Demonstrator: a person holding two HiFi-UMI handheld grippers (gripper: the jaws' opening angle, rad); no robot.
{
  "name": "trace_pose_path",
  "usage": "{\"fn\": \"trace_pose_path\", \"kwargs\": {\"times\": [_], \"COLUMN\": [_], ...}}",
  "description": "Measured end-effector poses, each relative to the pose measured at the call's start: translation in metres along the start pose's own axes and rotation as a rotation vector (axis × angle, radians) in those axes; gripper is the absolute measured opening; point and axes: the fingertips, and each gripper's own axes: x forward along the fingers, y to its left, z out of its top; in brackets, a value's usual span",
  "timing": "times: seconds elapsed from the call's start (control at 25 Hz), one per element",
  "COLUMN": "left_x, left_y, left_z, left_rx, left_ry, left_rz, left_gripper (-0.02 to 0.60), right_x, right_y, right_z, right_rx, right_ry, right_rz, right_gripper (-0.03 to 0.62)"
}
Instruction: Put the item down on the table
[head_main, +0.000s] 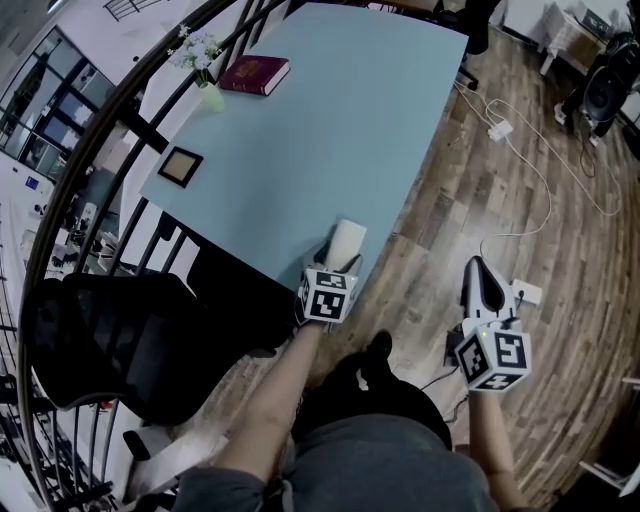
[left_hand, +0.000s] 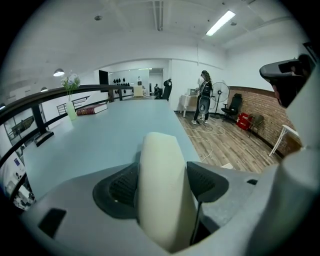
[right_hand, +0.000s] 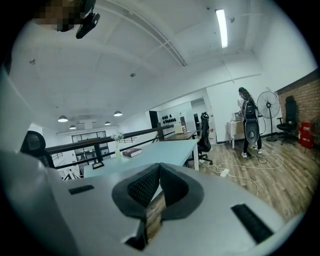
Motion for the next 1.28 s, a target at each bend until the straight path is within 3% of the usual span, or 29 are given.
{"fn": "trace_pose_path", "kwargs": {"times": [0.32, 0.84, 1.04, 1.28], "left_x": [0.002, 0.006, 0.002, -0.023], "left_y": [-0.002, -0.003, 0.001, 0.006], "left_z": [-0.003, -0.005, 0.002, 0.04], "left_rx": [0.002, -0.003, 0.003, -0.014], "left_ry": [0.068, 0.071, 0.024, -0.074], "left_rz": [0.003, -0.017, -0.009, -0.003], "left_gripper": [0.31, 0.311, 0.313, 0.311], "right_x": [-0.003, -0.009, -0.011, -0.012], "right_y": [0.001, 0.009, 0.012, 0.012], "right_z": [0.002, 0.004, 0.004, 0.007], "right_rx": [0.002, -0.002, -0.006, -0.006], "right_ry": [-0.006, -0.023, -0.026, -0.038], "right_rz": [-0.003, 0.008, 0.006, 0.004], "right_gripper": [0.003, 0.003, 0.003, 0.003]}}
